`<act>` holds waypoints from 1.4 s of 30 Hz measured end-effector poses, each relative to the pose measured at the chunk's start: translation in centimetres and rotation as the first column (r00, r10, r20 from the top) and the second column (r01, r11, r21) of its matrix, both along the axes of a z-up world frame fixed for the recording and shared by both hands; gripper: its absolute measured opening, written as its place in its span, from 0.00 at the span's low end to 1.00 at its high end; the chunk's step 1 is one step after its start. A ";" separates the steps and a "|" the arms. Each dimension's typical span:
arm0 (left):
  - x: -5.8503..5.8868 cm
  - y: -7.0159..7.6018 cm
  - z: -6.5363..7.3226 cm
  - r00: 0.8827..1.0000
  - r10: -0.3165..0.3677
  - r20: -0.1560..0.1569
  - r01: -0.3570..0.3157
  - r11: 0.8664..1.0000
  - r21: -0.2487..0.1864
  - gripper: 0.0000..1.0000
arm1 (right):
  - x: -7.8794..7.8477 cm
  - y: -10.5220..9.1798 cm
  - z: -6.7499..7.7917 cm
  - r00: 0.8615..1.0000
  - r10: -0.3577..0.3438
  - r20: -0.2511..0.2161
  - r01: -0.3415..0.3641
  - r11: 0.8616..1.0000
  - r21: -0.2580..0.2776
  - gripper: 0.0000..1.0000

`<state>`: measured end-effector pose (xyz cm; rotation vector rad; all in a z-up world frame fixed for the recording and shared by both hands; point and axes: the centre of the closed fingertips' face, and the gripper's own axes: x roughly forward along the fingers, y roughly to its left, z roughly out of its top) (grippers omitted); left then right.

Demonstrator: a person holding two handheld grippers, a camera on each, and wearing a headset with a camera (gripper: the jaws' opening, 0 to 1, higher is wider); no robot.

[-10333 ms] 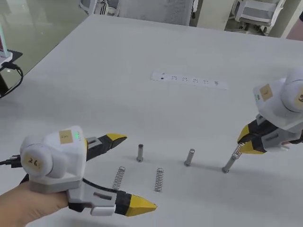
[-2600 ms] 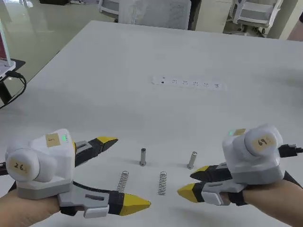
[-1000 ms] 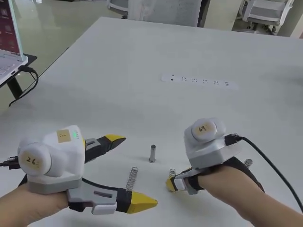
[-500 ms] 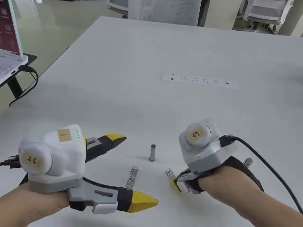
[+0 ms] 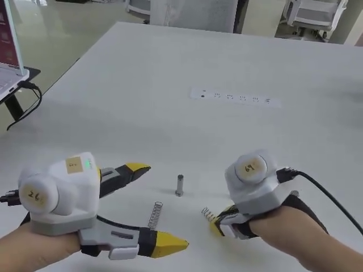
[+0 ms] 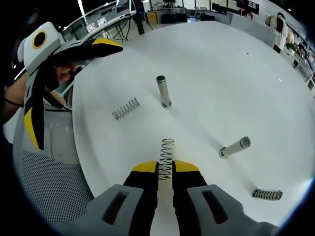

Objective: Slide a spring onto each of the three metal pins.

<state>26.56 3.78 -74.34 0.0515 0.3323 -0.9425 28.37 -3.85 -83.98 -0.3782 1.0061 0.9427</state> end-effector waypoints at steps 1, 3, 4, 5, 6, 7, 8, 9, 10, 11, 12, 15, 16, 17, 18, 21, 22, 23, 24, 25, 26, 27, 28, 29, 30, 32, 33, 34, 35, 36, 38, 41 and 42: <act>0.0 0.0 0.1 1.000 0.001 0.002 -0.001 1.000 -0.002 0.93 | 0.0 -0.2 0.2 1.000 0.001 0.000 -0.001 1.000 0.003 0.08; 0.0 -0.1 0.2 1.000 0.003 0.003 -0.003 1.000 -0.007 0.92 | 0.1 -0.5 0.4 1.000 0.002 0.000 -0.002 1.000 0.009 0.08; 0.1 -0.1 0.3 1.000 0.004 0.004 -0.004 1.000 -0.009 0.92 | -0.1 -0.5 0.7 1.000 0.018 0.000 -0.018 1.000 0.025 0.08; 0.1 -0.1 0.3 1.000 0.004 0.004 -0.004 1.000 -0.010 0.92 | -0.2 -0.5 0.7 1.000 0.023 -0.005 -0.023 0.999 0.026 0.08; 0.1 -0.2 0.5 1.000 0.002 0.006 -0.002 1.000 -0.014 0.92 | -0.3 -1.0 0.9 1.000 0.022 -0.006 -0.022 1.000 0.018 0.08; 0.1 -0.2 0.6 1.000 0.003 0.007 -0.003 1.000 -0.018 0.92 | -0.2 -1.0 1.0 0.999 0.034 0.004 -0.035 0.999 0.022 0.08; 0.1 -0.3 0.8 1.000 0.004 0.009 -0.003 1.000 -0.026 0.92 | -0.3 -1.3 1.0 0.999 0.034 0.000 -0.034 0.999 0.015 0.08; 0.2 -0.5 1.1 1.000 0.004 0.010 -0.003 0.999 -0.038 0.92 | -0.3 -1.6 1.0 0.999 0.041 0.001 -0.041 0.999 0.010 0.08; 0.2 -0.5 1.1 1.000 0.003 0.012 -0.003 0.999 -0.041 0.92 | -0.4 -1.8 1.2 0.999 0.047 0.006 -0.047 0.999 0.014 0.08; 0.2 -0.7 1.3 1.000 -0.002 0.014 0.003 0.999 -0.041 0.91 | -0.4 -2.0 1.3 0.999 0.050 0.008 -0.050 0.999 0.009 0.08; 0.2 -0.9 1.4 1.000 -0.006 0.019 0.006 0.999 -0.043 0.90 | -0.4 -2.2 1.4 0.998 0.058 0.011 -0.058 0.998 0.006 0.08; 0.1 -1.6 1.6 1.000 -0.027 0.016 0.027 0.998 -0.058 0.87 | -0.5 -2.5 2.1 0.996 0.088 0.023 -0.088 0.996 0.015 0.08; 0.1 -1.9 1.7 0.999 -0.034 0.022 0.035 0.998 -0.056 0.86 | -0.5 -2.6 2.3 0.995 0.093 0.026 -0.093 0.996 0.014 0.08; 0.0 -2.0 1.7 0.999 -0.041 0.027 0.042 0.998 -0.054 0.86 | -0.5 -2.7 2.4 0.995 0.096 0.026 -0.097 0.995 0.011 0.08; -0.1 -2.3 1.7 0.999 -0.049 0.020 0.050 0.997 -0.056 0.85 | -0.6 -2.7 2.6 0.993 0.113 0.032 -0.113 0.994 0.010 0.08; -0.4 -2.9 1.5 0.997 -0.078 0.006 0.079 0.995 -0.057 0.81 | -0.7 -2.6 3.3 0.987 0.153 0.049 -0.154 0.988 0.010 0.08; -0.4 -2.9 1.4 0.996 -0.084 0.002 0.084 0.995 -0.059 0.80 | -0.8 -2.6 3.5 0.985 0.162 0.052 -0.163 0.987 0.013 0.08; -0.5 -3.1 1.3 0.996 -0.088 -0.003 0.088 0.994 -0.062 0.79 | -0.8 -2.5 3.7 0.982 0.179 0.053 -0.179 0.984 0.008 0.08; -0.5 -3.2 1.3 0.996 -0.090 -0.003 0.090 0.994 -0.061 0.79 | -1.0 -2.4 3.8 0.977 0.206 0.056 -0.207 0.978 0.007 0.08; -0.6 -3.3 1.2 0.996 -0.093 -0.005 0.093 0.994 -0.060 0.79 | -1.0 -2.4 3.8 0.976 0.210 0.063 -0.211 0.978 0.001 0.08; -0.7 -3.5 1.1 0.995 -0.101 -0.009 0.100 0.993 -0.058 0.79 | -1.1 -2.5 3.9 0.970 0.234 0.068 -0.233 0.972 -0.017 0.08; -0.8 -3.7 1.1 0.994 -0.107 -0.011 0.106 0.993 -0.055 0.78 | -1.1 -2.5 3.9 0.965 0.253 0.072 -0.252 0.967 -0.020 0.08; -0.9 -3.8 1.1 0.994 -0.111 -0.011 0.110 0.992 -0.057 0.77 | -1.1 -2.5 4.0 0.964 0.256 0.077 -0.255 0.967 -0.025 0.08; -0.9 -4.0 1.1 0.993 -0.114 -0.010 0.113 0.992 -0.059 0.77 | -1.1 -2.6 4.0 0.962 0.262 0.077 -0.261 0.965 -0.029 0.07; -1.0 -4.2 1.1 0.992 -0.122 -0.014 0.121 0.991 -0.061 0.76 | -1.3 -2.6 4.1 0.956 0.282 0.080 -0.281 0.959 -0.028 0.07; -1.0 -4.4 0.8 0.992 -0.126 -0.017 0.125 0.990 -0.059 0.76 | -1.3 -2.7 4.2 0.955 0.285 0.082 -0.284 0.958 -0.030 0.07; -1.0 -4.5 0.7 0.991 -0.134 -0.022 0.132 0.990 -0.056 0.75 | -1.5 -2.7 4.3 0.950 0.301 0.082 -0.299 0.954 -0.030 0.07; -1.0 -4.6 0.5 0.990 -0.138 -0.027 0.136 0.989 -0.054 0.73 | -1.6 -2.7 4.5 0.945 0.315 0.089 -0.313 0.949 -0.031 0.07; -1.1 -4.7 0.4 0.989 -0.142 -0.030 0.140 0.989 -0.049 0.72 | -1.6 -2.8 4.5 0.945 0.315 0.092 -0.313 0.949 -0.037 0.08; -1.2 -4.7 0.4 0.989 -0.147 -0.030 0.145 0.988 -0.050 0.71 | -1.6 -2.8 4.6 0.941 0.324 0.095 -0.321 0.946 -0.042 0.08; -1.2 -4.8 0.4 0.988 -0.149 -0.033 0.147 0.988 -0.053 0.71 | -1.6 -2.9 4.9 0.932 0.347 0.108 -0.343 0.938 -0.051 0.08; -0.9 -4.8 0.2 0.988 -0.145 -0.045 0.142 0.988 -0.067 0.69 | -1.5 -2.9 5.1 0.923 0.367 0.118 -0.361 0.930 -0.064 0.07; -0.9 -4.9 0.3 0.988 -0.146 -0.043 0.143 0.987 -0.067 0.68 | -1.5 -2.9 5.2 0.920 0.373 0.121 -0.368 0.928 -0.063 0.07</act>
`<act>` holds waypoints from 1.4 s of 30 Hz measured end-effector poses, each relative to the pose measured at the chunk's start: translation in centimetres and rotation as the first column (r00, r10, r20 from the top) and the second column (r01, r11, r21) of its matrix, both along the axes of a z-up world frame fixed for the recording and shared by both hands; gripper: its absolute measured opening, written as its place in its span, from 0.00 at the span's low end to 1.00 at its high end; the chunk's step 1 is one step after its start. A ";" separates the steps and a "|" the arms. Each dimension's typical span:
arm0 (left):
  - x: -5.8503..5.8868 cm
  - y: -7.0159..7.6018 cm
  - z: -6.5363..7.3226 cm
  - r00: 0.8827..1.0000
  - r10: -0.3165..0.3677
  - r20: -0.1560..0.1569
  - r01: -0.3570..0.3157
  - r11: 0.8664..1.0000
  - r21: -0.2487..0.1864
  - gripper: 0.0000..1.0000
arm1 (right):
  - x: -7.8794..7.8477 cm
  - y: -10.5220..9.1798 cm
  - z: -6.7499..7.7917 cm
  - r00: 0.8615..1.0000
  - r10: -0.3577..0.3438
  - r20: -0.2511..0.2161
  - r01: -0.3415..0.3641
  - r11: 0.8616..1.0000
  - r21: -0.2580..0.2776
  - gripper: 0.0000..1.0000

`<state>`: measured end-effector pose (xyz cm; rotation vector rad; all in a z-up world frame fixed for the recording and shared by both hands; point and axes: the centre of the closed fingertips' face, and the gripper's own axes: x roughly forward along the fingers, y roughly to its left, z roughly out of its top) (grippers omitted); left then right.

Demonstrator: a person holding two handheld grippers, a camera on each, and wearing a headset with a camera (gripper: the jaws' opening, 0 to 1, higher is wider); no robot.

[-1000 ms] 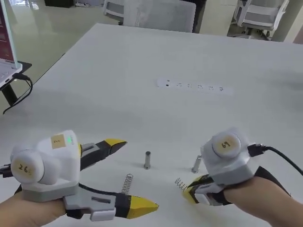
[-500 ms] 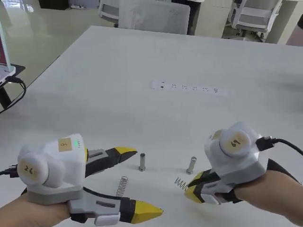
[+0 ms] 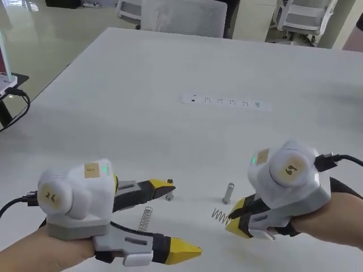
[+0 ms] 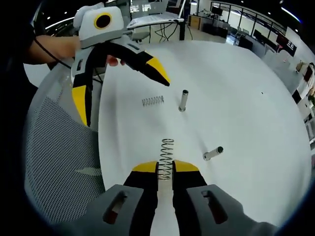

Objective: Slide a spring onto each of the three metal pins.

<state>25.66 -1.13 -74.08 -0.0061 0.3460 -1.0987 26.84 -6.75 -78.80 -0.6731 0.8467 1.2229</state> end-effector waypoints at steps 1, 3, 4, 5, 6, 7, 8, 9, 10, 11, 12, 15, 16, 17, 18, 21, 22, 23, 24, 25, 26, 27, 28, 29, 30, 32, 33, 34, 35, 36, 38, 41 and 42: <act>0.0 -0.2 0.0 1.000 -0.011 -0.001 0.011 1.000 0.005 0.67 | 0.0 0.0 0.1 1.000 0.006 0.002 -0.006 1.000 -0.001 0.07; 0.0 -0.5 -0.1 1.000 -0.019 0.007 0.019 1.000 0.014 0.66 | -0.2 0.1 0.3 0.999 0.034 0.014 -0.034 0.999 -0.005 0.07; -0.1 -0.7 -0.2 1.000 -0.026 0.004 0.026 1.000 0.014 0.65 | -0.3 0.1 0.3 0.999 0.041 0.017 -0.041 0.999 -0.008 0.07; -0.1 -0.8 -0.3 1.000 -0.031 -0.001 0.031 0.999 0.016 0.64 | -0.3 0.0 0.4 0.999 0.046 0.020 -0.046 0.999 -0.011 0.07; -0.1 -1.0 -0.5 0.999 -0.035 0.001 0.035 0.999 0.021 0.63 | -0.4 0.1 0.5 0.997 0.071 0.031 -0.071 0.997 -0.009 0.07; -0.1 -1.2 -0.6 0.999 -0.041 0.002 0.041 0.999 0.027 0.62 | -0.4 0.1 0.5 0.997 0.072 0.030 -0.071 0.997 -0.015 0.07; -0.1 -1.4 -0.7 0.999 -0.046 -0.002 0.046 0.999 0.029 0.61 | -0.5 0.0 0.5 0.996 0.078 0.032 -0.078 0.997 -0.018 0.07; -0.1 -1.5 -0.8 0.999 -0.049 -0.003 0.049 0.998 0.029 0.60 | -0.5 0.1 0.6 0.995 0.090 0.037 -0.090 0.996 -0.017 0.07; -0.2 -1.7 -0.8 0.998 -0.057 -0.002 0.057 0.998 0.027 0.59 | -0.5 0.1 0.7 0.995 0.094 0.040 -0.093 0.995 -0.018 0.07; -0.2 -1.9 -0.8 0.998 -0.059 0.000 0.059 0.998 0.029 0.58 | -0.5 0.0 0.7 0.995 0.096 0.040 -0.096 0.995 -0.019 0.07; -0.1 -2.1 -0.9 0.998 -0.063 0.004 0.063 0.998 0.031 0.57 | -0.7 0.0 0.8 0.993 0.114 0.042 -0.113 0.993 -0.018 0.07; -0.1 -2.3 -1.0 0.997 -0.072 0.002 0.072 0.997 0.031 0.55 | -0.9 0.1 1.1 0.987 0.151 0.058 -0.150 0.989 -0.014 0.07; 0.0 -2.4 -1.0 0.997 -0.072 0.006 0.072 0.997 0.031 0.54 | -1.0 0.2 1.1 0.986 0.158 0.059 -0.158 0.987 -0.015 0.07; 0.1 -2.4 -1.0 0.997 -0.073 0.005 0.073 0.997 0.029 0.53 | -1.0 0.2 1.2 0.985 0.162 0.062 -0.161 0.987 -0.015 0.07; 0.1 -2.5 -0.9 0.997 -0.075 0.005 0.075 0.997 0.026 0.51 | -1.1 0.3 1.3 0.981 0.179 0.067 -0.179 0.984 -0.007 0.07; 0.3 -2.6 -0.9 0.997 -0.081 0.016 0.080 0.996 0.026 0.48 | -1.1 0.5 1.4 0.977 0.198 0.079 -0.198 0.980 -0.003 0.07; 0.3 -2.6 -0.9 0.996 -0.083 0.018 0.082 0.996 0.027 0.46 | -1.2 0.5 1.5 0.976 0.204 0.082 -0.204 0.979 -0.002 0.07; 0.3 -2.6 -0.9 0.996 -0.087 0.024 0.086 0.996 0.031 0.44 | -1.2 0.6 1.5 0.973 0.213 0.088 -0.214 0.977 -0.004 0.07; 0.3 -2.6 -0.9 0.996 -0.089 0.026 0.088 0.996 0.032 0.42 | -1.2 0.6 1.5 0.970 0.224 0.092 -0.225 0.974 -0.007 0.07; 0.3 -2.7 -0.8 0.995 -0.096 0.028 0.095 0.995 0.027 0.40 | -1.3 0.7 1.5 0.965 0.242 0.101 -0.243 0.970 -0.007 0.07; 0.3 -2.7 -0.8 0.995 -0.097 0.032 0.097 0.995 0.026 0.37 | -1.4 0.8 1.6 0.963 0.248 0.103 -0.249 0.968 -0.006 0.07; 0.4 -2.7 -0.8 0.994 -0.097 0.045 0.096 0.995 0.030 0.36 | -1.5 0.9 1.7 0.959 0.261 0.108 -0.262 0.965 -0.005 0.07; 0.3 -2.8 -0.7 0.994 -0.103 0.044 0.102 0.994 0.027 0.35 | -1.6 1.0 1.7 0.957 0.267 0.111 -0.268 0.963 -0.003 0.07; 0.3 -2.9 -0.7 0.993 -0.106 0.044 0.105 0.994 0.025 0.33 | -1.7 1.1 1.8 0.955 0.275 0.115 -0.277 0.961 0.001 0.07; 0.3 -2.9 -0.9 0.993 -0.109 0.049 0.107 0.994 0.030 0.32 | -1.7 1.2 1.9 0.952 0.282 0.116 -0.284 0.959 0.003 0.07; 0.1 -3.1 -1.0 0.991 -0.122 0.050 0.120 0.992 0.033 0.28 | -1.8 1.3 2.0 0.947 0.297 0.124 -0.300 0.954 0.005 0.07; 0.1 -3.1 -1.0 0.991 -0.124 0.051 0.122 0.992 0.033 0.25 | -1.8 1.4 2.0 0.946 0.300 0.122 -0.303 0.953 0.004 0.07; 0.1 -3.3 -1.0 0.991 -0.126 0.054 0.124 0.992 0.032 0.23 | -1.9 1.4 2.0 0.944 0.305 0.123 -0.308 0.951 0.005 0.07; 0.1 -3.3 -1.0 0.990 -0.126 0.058 0.124 0.992 0.033 0.23 | -1.9 1.4 2.0 0.943 0.309 0.126 -0.312 0.950 0.006 0.07; 0.2 -3.3 -1.0 0.990 -0.125 0.060 0.123 0.992 0.036 0.23 | -2.0 1.5 2.0 0.940 0.317 0.128 -0.320 0.947 0.008 0.07; 0.2 -3.4 -0.9 0.990 -0.129 0.062 0.127 0.991 0.034 0.22 | -2.0 1.6 2.0 0.935 0.328 0.134 -0.332 0.943 0.009 0.07; 0.1 -3.5 -0.9 0.988 -0.140 0.059 0.138 0.990 0.033 0.20 | -2.1 1.6 2.0 0.930 0.340 0.140 -0.344 0.939 0.002 0.07; 0.1 -3.5 -1.0 0.988 -0.142 0.059 0.140 0.990 0.035 0.20 | -2.2 1.6 2.0 0.925 0.351 0.143 -0.355 0.935 0.000 0.07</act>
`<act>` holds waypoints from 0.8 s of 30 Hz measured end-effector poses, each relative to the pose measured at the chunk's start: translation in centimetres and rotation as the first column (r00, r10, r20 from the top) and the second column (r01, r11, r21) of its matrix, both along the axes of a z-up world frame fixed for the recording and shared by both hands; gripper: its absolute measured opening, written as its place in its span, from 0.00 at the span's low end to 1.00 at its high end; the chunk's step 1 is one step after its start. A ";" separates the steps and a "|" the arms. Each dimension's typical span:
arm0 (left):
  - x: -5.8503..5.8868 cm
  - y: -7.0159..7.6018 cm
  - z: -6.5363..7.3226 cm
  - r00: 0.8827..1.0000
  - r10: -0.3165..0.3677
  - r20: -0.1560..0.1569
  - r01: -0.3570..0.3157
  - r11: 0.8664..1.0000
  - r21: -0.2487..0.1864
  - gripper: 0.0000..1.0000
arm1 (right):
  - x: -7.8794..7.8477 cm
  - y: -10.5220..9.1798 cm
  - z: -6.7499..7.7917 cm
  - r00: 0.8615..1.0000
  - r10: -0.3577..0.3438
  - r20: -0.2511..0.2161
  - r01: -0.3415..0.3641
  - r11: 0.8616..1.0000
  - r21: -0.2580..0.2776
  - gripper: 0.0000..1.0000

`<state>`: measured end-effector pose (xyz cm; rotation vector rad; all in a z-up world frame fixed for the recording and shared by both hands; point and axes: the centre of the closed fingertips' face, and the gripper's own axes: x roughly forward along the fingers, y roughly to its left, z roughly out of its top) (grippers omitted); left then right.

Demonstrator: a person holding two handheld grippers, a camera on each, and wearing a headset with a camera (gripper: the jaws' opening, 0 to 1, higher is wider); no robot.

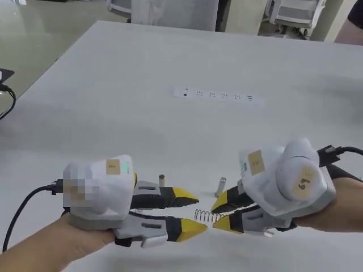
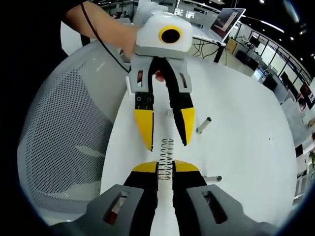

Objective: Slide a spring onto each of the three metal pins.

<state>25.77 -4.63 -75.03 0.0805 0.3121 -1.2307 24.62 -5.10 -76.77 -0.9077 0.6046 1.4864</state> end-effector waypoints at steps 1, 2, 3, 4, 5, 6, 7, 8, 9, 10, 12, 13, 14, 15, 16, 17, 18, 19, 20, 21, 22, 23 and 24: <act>0.0 0.0 -0.1 1.000 -0.003 0.000 0.003 1.000 0.004 0.19 | 0.0 0.0 0.0 1.000 0.001 0.001 -0.001 1.000 0.000 0.07; -0.1 0.0 -0.1 1.000 -0.006 0.000 0.006 1.000 0.004 0.16 | 0.0 0.1 0.0 1.000 0.003 0.004 -0.003 1.000 0.000 0.07; -0.1 -0.1 0.0 1.000 -0.007 -0.001 0.007 1.000 0.003 0.15 | -0.1 0.1 0.1 1.000 0.008 0.005 -0.008 1.000 0.002 0.07; -0.2 -0.1 0.0 1.000 -0.010 -0.003 0.009 1.000 0.000 0.15 | -0.1 0.2 0.2 1.000 0.012 0.006 -0.012 1.000 0.008 0.07; -0.3 -0.1 0.0 1.000 -0.012 0.002 0.012 1.000 0.003 0.13 | -0.2 0.2 0.2 1.000 0.013 0.007 -0.013 1.000 0.011 0.07; -0.3 -0.1 0.0 1.000 -0.012 0.003 0.012 1.000 0.004 0.13 | -0.2 0.3 0.3 1.000 0.017 0.007 -0.017 1.000 0.014 0.07; -0.3 -0.1 0.0 1.000 -0.014 0.003 0.014 1.000 0.003 0.12 | -0.2 0.3 0.3 1.000 0.017 0.007 -0.017 1.000 0.015 0.07; -0.4 -0.2 0.0 1.000 -0.016 0.003 0.016 1.000 0.000 0.12 | -0.2 0.3 0.3 1.000 0.018 0.011 -0.018 1.000 0.016 0.07; -0.5 -0.2 0.1 1.000 -0.017 0.004 0.017 1.000 0.001 0.10 | -0.2 0.3 0.4 1.000 0.021 0.012 -0.021 1.000 0.018 0.07; -0.5 -0.3 0.1 1.000 -0.020 0.007 0.020 1.000 -0.002 0.10 | -0.3 0.3 0.4 1.000 0.024 0.010 -0.024 1.000 0.017 0.07; -0.6 -0.4 0.1 1.000 -0.020 0.007 0.020 1.000 -0.003 0.09 | -0.4 0.3 0.5 1.000 0.029 0.011 -0.029 0.999 0.021 0.07; -0.6 -0.4 0.1 1.000 -0.023 0.008 0.023 1.000 -0.004 0.08 | -0.5 0.3 0.5 0.999 0.033 0.009 -0.033 0.999 0.020 0.07; -0.7 -0.5 0.1 1.000 -0.024 0.008 0.024 1.000 -0.002 0.08 | -0.5 0.3 0.5 0.999 0.034 0.012 -0.035 0.999 0.021 0.07; -0.7 -0.5 0.0 1.000 -0.024 0.010 0.024 1.000 0.000 0.08 | -0.4 0.3 0.5 0.999 0.033 0.012 -0.033 0.999 0.019 0.07; -0.7 -0.5 0.0 1.000 -0.027 0.009 0.027 1.000 0.001 0.07 | -0.4 0.2 0.4 0.999 0.033 0.011 -0.033 0.999 0.016 0.07; -0.7 -0.5 0.0 1.000 -0.026 0.010 0.026 1.000 0.002 0.06 | -0.4 0.2 0.5 0.999 0.033 0.012 -0.033 0.999 0.016 0.07; -0.7 -0.5 0.0 1.000 -0.025 0.012 0.025 1.000 0.003 0.06 | -0.5 0.2 0.5 0.999 0.036 0.012 -0.036 0.999 0.016 0.07; -0.7 -0.5 0.1 1.000 -0.024 0.015 0.024 1.000 0.002 0.05 | -0.5 0.2 0.5 0.999 0.037 0.011 -0.038 0.999 0.018 0.07; -0.7 -0.5 0.1 1.000 -0.024 0.013 0.024 1.000 0.002 0.05 | -0.5 0.2 0.5 0.999 0.041 0.015 -0.041 0.999 0.018 0.07; -0.7 -0.5 0.1 1.000 -0.023 0.016 0.023 1.000 0.002 0.05 | -0.5 0.2 0.5 0.999 0.043 0.018 -0.043 0.999 0.017 0.07; -0.7 -0.5 0.1 1.000 -0.026 0.015 0.026 1.000 0.002 0.05 | -0.5 0.2 0.6 0.999 0.043 0.013 -0.043 0.999 0.017 0.07; -0.8 -0.5 0.1 1.000 -0.026 0.015 0.026 1.000 0.003 0.04 | -0.5 0.2 0.6 0.999 0.043 0.013 -0.043 0.999 0.018 0.07; -0.7 -0.5 0.1 0.999 -0.025 0.019 0.025 1.000 0.003 0.04 | -0.5 0.2 0.6 0.999 0.045 0.017 -0.045 0.999 0.020 0.07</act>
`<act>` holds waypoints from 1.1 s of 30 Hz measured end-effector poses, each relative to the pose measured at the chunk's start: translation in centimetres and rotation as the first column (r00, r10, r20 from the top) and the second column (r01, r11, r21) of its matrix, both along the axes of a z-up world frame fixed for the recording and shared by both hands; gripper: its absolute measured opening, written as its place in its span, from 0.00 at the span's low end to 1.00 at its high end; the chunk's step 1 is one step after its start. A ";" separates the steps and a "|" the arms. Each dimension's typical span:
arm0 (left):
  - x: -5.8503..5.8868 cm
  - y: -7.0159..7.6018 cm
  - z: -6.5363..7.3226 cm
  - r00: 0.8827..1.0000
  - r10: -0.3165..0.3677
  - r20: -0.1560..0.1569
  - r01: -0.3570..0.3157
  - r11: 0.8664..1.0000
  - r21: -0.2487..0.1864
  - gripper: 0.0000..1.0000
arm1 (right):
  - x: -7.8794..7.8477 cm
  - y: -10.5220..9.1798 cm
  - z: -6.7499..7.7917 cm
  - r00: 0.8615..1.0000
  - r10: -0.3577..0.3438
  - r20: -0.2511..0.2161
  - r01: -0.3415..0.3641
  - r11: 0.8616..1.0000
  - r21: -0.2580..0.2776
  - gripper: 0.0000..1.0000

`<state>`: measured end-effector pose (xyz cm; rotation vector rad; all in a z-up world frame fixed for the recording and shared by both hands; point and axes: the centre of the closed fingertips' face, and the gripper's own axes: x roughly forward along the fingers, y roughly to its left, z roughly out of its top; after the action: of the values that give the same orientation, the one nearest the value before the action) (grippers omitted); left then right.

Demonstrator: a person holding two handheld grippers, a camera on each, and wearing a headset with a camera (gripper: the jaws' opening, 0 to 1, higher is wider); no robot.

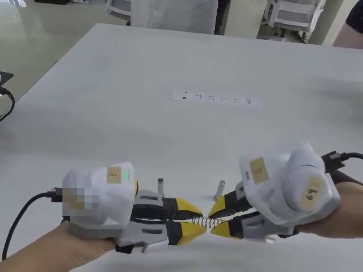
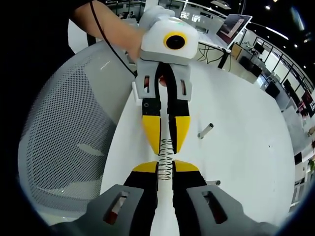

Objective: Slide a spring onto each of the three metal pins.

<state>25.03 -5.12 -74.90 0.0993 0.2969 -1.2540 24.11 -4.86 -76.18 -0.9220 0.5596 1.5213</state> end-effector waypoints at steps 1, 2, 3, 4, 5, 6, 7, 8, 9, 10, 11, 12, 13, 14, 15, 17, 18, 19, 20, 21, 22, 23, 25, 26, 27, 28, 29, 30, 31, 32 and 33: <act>-0.1 0.0 0.0 1.000 -0.004 -0.002 0.004 1.000 0.000 0.04 | -0.1 0.0 0.0 1.000 0.001 -0.004 -0.001 1.000 0.002 0.07; -0.2 0.0 0.0 1.000 -0.005 -0.008 0.005 1.000 0.000 0.03 | -0.1 0.0 0.0 1.000 0.001 -0.007 -0.001 1.000 0.002 0.07; -0.2 0.0 0.0 1.000 -0.008 -0.007 0.008 1.000 0.000 0.03 | -0.2 0.0 -0.1 1.000 0.005 -0.006 -0.005 1.000 0.001 0.07; -0.3 0.0 0.0 1.000 -0.012 -0.005 0.012 1.000 0.002 0.03 | -0.2 0.0 -0.1 1.000 0.009 -0.003 -0.009 1.000 -0.001 0.07; -0.4 -0.1 -0.1 1.000 -0.013 -0.013 0.013 1.000 0.001 0.03 | -0.3 0.0 -0.1 1.000 0.011 -0.008 -0.011 1.000 -0.001 0.07; -0.4 -0.1 0.0 1.000 -0.014 -0.013 0.014 1.000 0.000 0.03 | -0.4 0.0 -0.2 1.000 0.013 -0.008 -0.013 1.000 0.000 0.07; -0.4 -0.1 0.0 1.000 -0.014 -0.013 0.014 1.000 0.000 0.02 | -0.4 0.0 -0.2 1.000 0.018 -0.004 -0.018 1.000 0.000 0.07; -0.5 -0.1 0.0 1.000 -0.019 -0.012 0.019 1.000 0.001 0.02 | -0.4 -0.1 -0.2 1.000 0.021 -0.005 -0.021 1.000 -0.001 0.08; -0.5 -0.1 0.0 1.000 -0.020 -0.013 0.020 1.000 0.002 0.02 | -0.5 -0.1 -0.2 1.000 0.022 -0.005 -0.022 1.000 -0.001 0.08; -0.5 -0.2 0.0 1.000 -0.024 -0.011 0.024 1.000 0.002 0.02 | -0.5 -0.1 -0.2 1.000 0.028 -0.004 -0.028 1.000 -0.002 0.08; -0.6 -0.2 0.0 1.000 -0.027 -0.014 0.027 1.000 0.002 0.02 | -0.5 -0.1 -0.2 0.999 0.031 -0.007 -0.031 1.000 -0.002 0.08; -0.6 -0.2 0.0 1.000 -0.027 -0.015 0.027 1.000 0.004 0.02 | -0.5 -0.1 -0.2 1.000 0.031 -0.006 -0.031 1.000 -0.001 0.08; -0.6 -0.2 0.0 1.000 -0.029 -0.011 0.029 1.000 0.005 0.02 | -0.5 -0.1 -0.2 1.000 0.029 -0.008 -0.029 1.000 0.001 0.08; -0.6 -0.2 0.0 0.999 -0.029 -0.017 0.029 1.000 0.002 0.01 | -0.5 -0.1 -0.2 1.000 0.025 -0.005 -0.025 1.000 0.011 0.08; -0.6 -0.2 0.1 1.000 -0.026 -0.018 0.026 1.000 -0.002 0.01 | -0.2 0.0 -0.1 0.999 0.028 0.015 -0.029 0.999 0.022 0.08; -0.6 -0.3 0.1 0.999 -0.028 -0.019 0.028 1.000 -0.002 0.01 | -0.4 0.0 -0.1 1.000 0.026 0.004 -0.026 0.999 0.025 0.08; -0.6 -0.3 0.1 0.999 -0.028 -0.020 0.028 1.000 -0.002 0.01 | -0.4 0.0 -0.1 1.000 0.025 0.003 -0.025 0.999 0.028 0.08; -0.7 -0.3 0.1 0.999 -0.029 -0.019 0.029 1.000 -0.001 0.01 | -0.4 0.0 -0.1 1.000 0.023 0.003 -0.023 0.999 0.029 0.08; -0.7 -0.2 0.1 0.999 -0.027 -0.019 0.027 1.000 -0.001 0.01 | -0.4 0.0 -0.1 1.000 0.024 0.005 -0.024 0.999 0.030 0.08; -0.7 -0.2 0.1 0.999 -0.027 -0.021 0.027 1.000 -0.002 0.01 | -0.4 0.0 0.0 1.000 0.021 0.003 -0.021 0.999 0.032 0.08; -0.7 -0.2 0.1 0.999 -0.027 -0.023 0.027 1.000 -0.002 0.01 | -0.4 0.0 0.0 1.000 0.018 0.000 -0.018 0.999 0.034 0.09; -0.7 -0.2 0.1 0.999 -0.028 -0.023 0.028 1.000 -0.003 0.01 | -0.3 -0.1 0.0 1.000 0.013 0.001 -0.013 0.999 0.035 0.09; -0.8 -0.2 0.2 0.999 -0.027 -0.026 0.027 1.000 -0.007 0.01 | -0.3 -0.1 0.1 1.000 0.013 0.005 -0.013 0.999 0.044 0.10; -0.8 -0.2 0.2 0.999 -0.029 -0.024 0.029 1.000 -0.007 0.01 | -0.2 -0.1 0.1 1.000 0.010 0.008 -0.010 0.999 0.046 0.11; -0.8 -0.3 0.3 0.999 -0.031 -0.025 0.031 0.999 -0.008 0.01 | -0.2 -0.3 0.2 1.000 0.007 -0.002 -0.007 0.999 0.051 0.12; -0.9 -0.3 0.3 0.999 -0.031 -0.027 0.031 0.999 -0.012 0.01 | -0.1 -0.3 0.2 1.000 -0.002 -0.009 0.003 0.998 0.057 0.13; -0.9 -0.3 0.3 0.999 -0.032 -0.027 0.031 0.999 -0.012 0.01 | 0.0 -0.4 0.3 1.000 -0.005 -0.013 0.006 0.998 0.066 0.13; -0.9 -0.3 0.4 0.999 -0.033 -0.027 0.033 0.999 -0.013 0.01 | 0.0 -0.5 0.3 1.000 -0.008 -0.020 0.009 0.998 0.067 0.14; -0.9 -0.3 0.3 0.999 -0.033 -0.028 0.033 0.999 -0.012 0.01 | 0.0 -0.6 0.3 1.000 -0.013 -0.028 0.015 0.998 0.066 0.14; -0.9 -0.3 0.3 0.999 -0.034 -0.026 0.034 0.999 -0.011 0.01 | 0.0 -0.8 0.2 0.999 -0.020 -0.040 0.023 0.997 0.073 0.15; -1.0 -0.3 0.3 0.999 -0.034 -0.028 0.033 0.999 -0.012 0.01 | -0.1 -0.9 0.2 0.998 -0.020 -0.051 0.024 0.997 0.078 0.16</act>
<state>24.07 -5.40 -74.56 0.0771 0.3131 -1.2910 24.02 -5.78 -76.02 -0.8163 0.5406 1.5395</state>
